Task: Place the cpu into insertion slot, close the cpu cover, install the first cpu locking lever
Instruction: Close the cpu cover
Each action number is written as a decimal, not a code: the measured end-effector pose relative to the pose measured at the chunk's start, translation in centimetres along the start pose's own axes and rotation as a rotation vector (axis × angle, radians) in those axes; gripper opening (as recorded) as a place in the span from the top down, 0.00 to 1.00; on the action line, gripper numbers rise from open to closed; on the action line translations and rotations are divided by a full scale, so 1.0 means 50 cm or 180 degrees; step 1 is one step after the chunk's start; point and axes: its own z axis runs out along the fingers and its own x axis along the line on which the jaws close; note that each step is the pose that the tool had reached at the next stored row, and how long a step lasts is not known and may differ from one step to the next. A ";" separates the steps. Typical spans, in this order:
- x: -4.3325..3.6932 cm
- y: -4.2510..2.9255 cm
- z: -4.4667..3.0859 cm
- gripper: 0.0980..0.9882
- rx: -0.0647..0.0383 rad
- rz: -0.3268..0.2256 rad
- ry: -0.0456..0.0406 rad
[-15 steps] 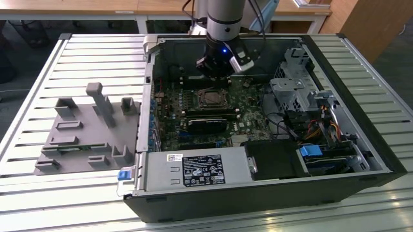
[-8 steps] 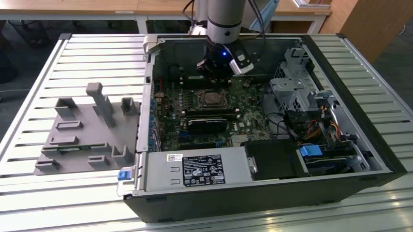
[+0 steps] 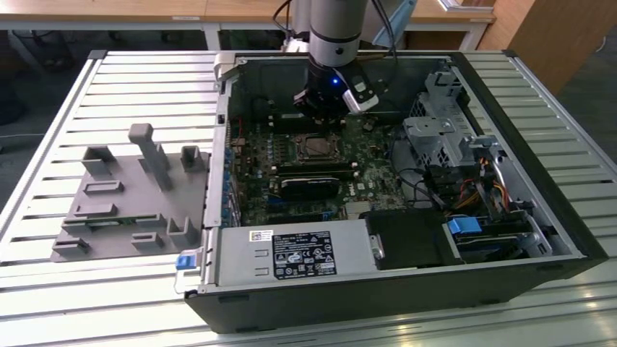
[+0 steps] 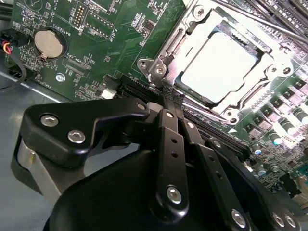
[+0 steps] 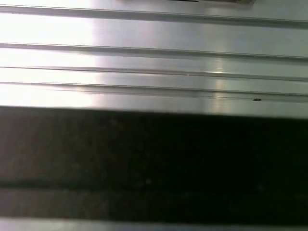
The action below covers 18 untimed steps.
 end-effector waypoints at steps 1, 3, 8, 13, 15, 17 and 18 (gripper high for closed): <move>0.000 0.000 -0.001 0.99 0.0000 0.0000 0.0000; 0.000 0.000 -0.003 0.99 0.0000 0.0000 0.0000; 0.000 0.000 -0.004 0.99 0.0009 0.0000 0.0000; 0.000 0.000 0.000 0.99 0.0032 -0.0001 0.0001; 0.000 0.000 0.001 0.99 0.0041 -0.0001 0.0001; 0.000 0.000 0.002 0.99 0.0055 -0.0001 0.0002; 0.000 0.000 0.002 0.99 0.0059 -0.0001 0.0002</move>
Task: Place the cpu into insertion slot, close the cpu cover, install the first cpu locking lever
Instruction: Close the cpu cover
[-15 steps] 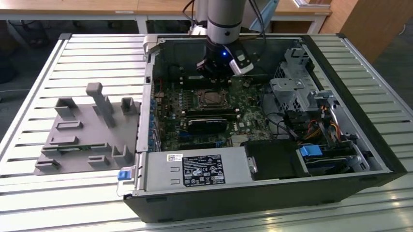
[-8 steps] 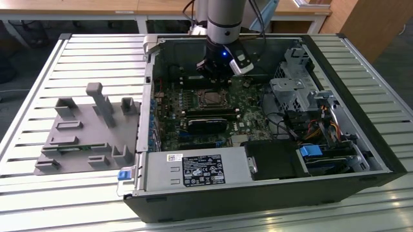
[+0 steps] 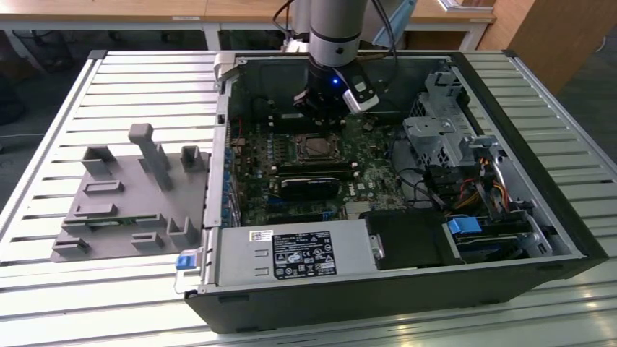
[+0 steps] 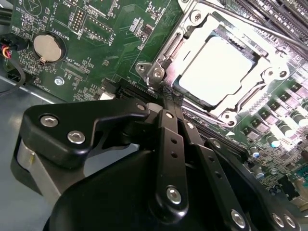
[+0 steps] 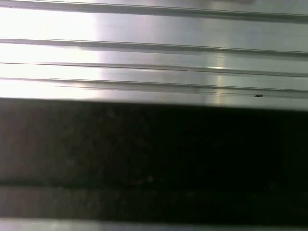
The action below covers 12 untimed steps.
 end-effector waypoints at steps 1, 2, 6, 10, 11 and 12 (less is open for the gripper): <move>0.000 0.000 0.000 0.99 0.0000 0.0000 0.0000; 0.000 0.000 0.000 0.99 0.0000 0.0000 -0.0001; 0.000 0.001 -0.005 0.99 -0.0001 0.0000 -0.0002; 0.000 0.001 -0.005 0.99 0.0018 0.0000 -0.0001; 0.000 0.000 -0.004 0.99 0.0030 0.0000 0.0000; 0.000 0.000 -0.003 0.99 0.0041 -0.0001 0.0000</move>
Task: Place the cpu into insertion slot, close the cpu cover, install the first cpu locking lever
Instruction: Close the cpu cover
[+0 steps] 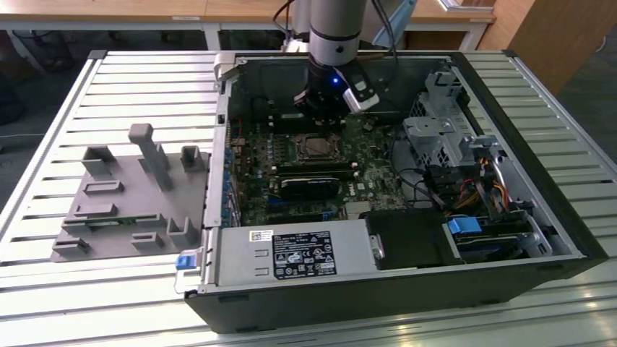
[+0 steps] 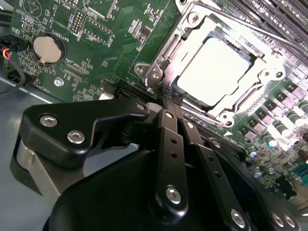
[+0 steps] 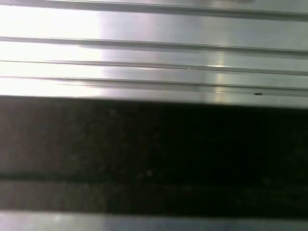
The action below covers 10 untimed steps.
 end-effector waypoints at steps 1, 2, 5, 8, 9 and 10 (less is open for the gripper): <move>0.000 0.000 0.001 0.99 0.0010 0.0000 0.0000; 0.000 0.000 0.002 0.99 0.0018 0.0000 0.0000; 0.000 0.000 0.005 0.99 0.0031 -0.0001 0.0002; 0.000 0.000 0.007 0.99 0.0035 0.0000 0.0002; 0.000 0.001 0.010 0.99 0.0030 -0.0001 0.0001; 0.000 0.001 0.010 0.99 0.0024 0.0000 0.0001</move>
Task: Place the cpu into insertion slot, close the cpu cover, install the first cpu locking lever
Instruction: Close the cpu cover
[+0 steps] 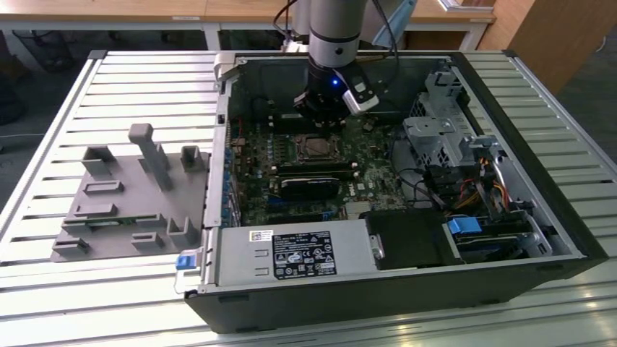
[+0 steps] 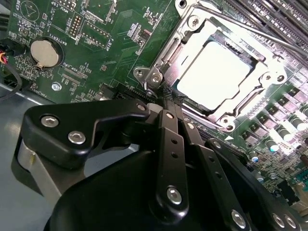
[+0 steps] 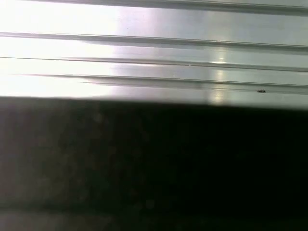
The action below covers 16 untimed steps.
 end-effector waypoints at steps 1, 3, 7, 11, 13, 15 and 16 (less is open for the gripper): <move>0.000 0.000 0.000 0.99 -0.0006 0.0000 0.0000; 0.000 0.000 0.000 0.99 -0.0014 0.0000 0.0000; 0.000 0.000 0.000 0.99 -0.0017 0.0000 -0.0001; 0.000 0.001 -0.009 0.99 -0.0019 0.0000 -0.0002; -0.001 0.001 -0.018 0.99 -0.0018 0.0000 -0.0001; -0.001 0.001 -0.028 0.99 -0.0017 0.0001 -0.0001; -0.001 0.001 -0.032 0.99 -0.0017 0.0000 -0.0001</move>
